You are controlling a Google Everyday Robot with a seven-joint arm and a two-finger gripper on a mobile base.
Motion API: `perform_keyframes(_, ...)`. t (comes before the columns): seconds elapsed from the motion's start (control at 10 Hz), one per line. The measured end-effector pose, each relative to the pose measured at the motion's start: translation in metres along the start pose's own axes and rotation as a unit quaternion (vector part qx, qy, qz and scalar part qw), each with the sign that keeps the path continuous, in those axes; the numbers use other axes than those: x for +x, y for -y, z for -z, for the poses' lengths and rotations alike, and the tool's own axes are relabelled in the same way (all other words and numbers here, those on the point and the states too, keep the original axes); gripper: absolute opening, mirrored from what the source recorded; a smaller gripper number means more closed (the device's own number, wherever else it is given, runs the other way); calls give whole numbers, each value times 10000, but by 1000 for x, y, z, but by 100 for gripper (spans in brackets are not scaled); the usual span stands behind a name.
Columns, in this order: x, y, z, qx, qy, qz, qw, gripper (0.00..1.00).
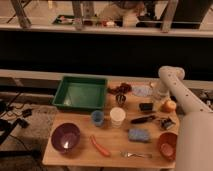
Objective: Wipe table surface with eraser
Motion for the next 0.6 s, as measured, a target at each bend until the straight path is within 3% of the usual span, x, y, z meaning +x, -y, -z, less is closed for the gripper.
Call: perform_keyframes(0.6,-11,36,3,278,-95,-10,9996,0)
